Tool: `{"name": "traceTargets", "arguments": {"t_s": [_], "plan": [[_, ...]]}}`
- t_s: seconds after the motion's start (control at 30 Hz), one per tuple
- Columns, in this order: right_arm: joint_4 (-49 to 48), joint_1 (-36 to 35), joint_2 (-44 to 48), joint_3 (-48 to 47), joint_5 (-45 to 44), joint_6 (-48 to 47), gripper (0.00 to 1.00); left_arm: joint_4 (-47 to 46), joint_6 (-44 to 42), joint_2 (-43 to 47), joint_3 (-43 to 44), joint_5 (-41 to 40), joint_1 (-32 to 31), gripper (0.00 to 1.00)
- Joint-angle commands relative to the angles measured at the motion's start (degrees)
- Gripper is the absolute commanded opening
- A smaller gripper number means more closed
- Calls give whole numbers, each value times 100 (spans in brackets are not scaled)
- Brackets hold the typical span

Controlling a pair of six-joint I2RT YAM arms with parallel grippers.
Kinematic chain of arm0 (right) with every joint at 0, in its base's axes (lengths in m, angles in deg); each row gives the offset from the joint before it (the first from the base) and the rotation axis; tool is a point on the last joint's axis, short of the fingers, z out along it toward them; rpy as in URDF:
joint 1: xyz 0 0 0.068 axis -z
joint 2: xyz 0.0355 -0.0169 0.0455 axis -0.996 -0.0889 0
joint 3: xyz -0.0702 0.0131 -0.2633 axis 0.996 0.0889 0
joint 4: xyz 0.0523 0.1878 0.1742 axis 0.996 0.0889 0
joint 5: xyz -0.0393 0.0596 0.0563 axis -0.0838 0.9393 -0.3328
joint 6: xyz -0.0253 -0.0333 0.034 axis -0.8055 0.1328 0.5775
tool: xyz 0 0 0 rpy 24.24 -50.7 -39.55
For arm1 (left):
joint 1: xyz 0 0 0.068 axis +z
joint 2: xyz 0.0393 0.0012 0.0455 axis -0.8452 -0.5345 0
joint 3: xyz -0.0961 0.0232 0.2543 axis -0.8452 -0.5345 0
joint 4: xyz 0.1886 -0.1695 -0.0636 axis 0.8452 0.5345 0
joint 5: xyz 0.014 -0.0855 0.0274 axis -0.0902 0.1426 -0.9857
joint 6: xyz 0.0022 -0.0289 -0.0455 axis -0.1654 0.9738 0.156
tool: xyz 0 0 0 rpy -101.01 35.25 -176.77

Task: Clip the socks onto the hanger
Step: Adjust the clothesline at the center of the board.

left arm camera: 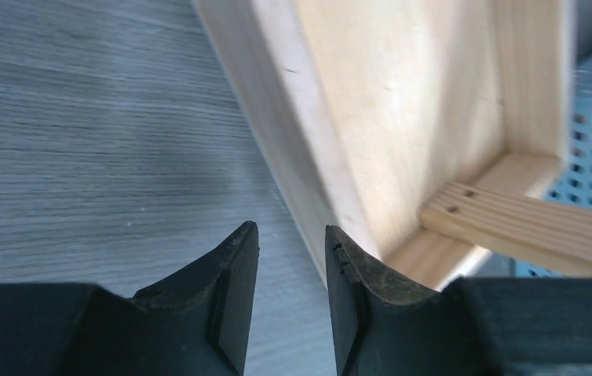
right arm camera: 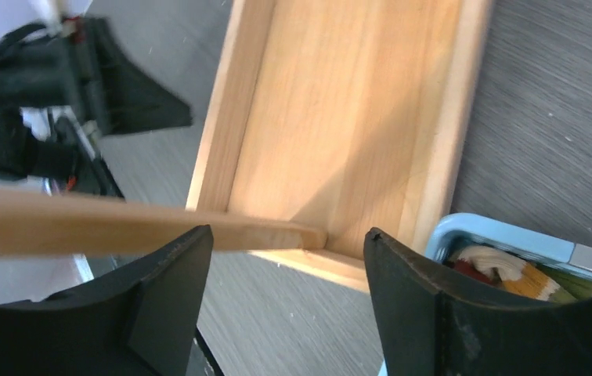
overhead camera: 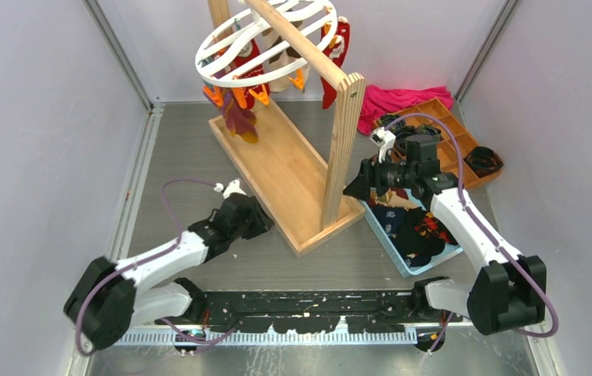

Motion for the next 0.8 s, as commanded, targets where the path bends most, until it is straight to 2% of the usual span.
{"name": "traceTargets", "arguments": {"t_s": [0.0, 0.07, 0.13, 0.23, 0.33, 0.43, 0.53, 0.67, 0.77], "plan": [[-831, -3, -347, -185, -1015, 1292, 71, 4, -740, 1266, -281, 610, -8, 40], [-919, -5, -617, -394, -1452, 1681, 60, -178, -1117, 1855, -450, 1037, -12, 42], [-983, -7, -1015, -704, -1786, 2035, 58, -314, -1440, 2376, -528, 1192, -13, 47], [-1035, -49, -1992, -1492, -2247, 2349, 41, -743, -2036, 2804, -725, 1231, -12, 54], [-542, -157, -3222, -2555, -2306, 2311, 24, -1321, -2228, 3013, -1032, 1049, -6, 54], [469, -301, -4627, -4369, -2237, 2326, 23, -1135, -1746, 3007, -1201, 187, -2, 51], [1407, -370, -6045, -6230, -1888, 2416, 23, -752, -1566, 2993, -1206, -284, 10, 40], [1665, -419, -7302, -7811, -1934, 2748, 23, -508, -1622, 3103, -1218, -593, 11, 31], [2051, -471, -8180, -8980, -2007, 2855, 22, -281, -1651, 3230, -1225, -818, 7, 29]]}}
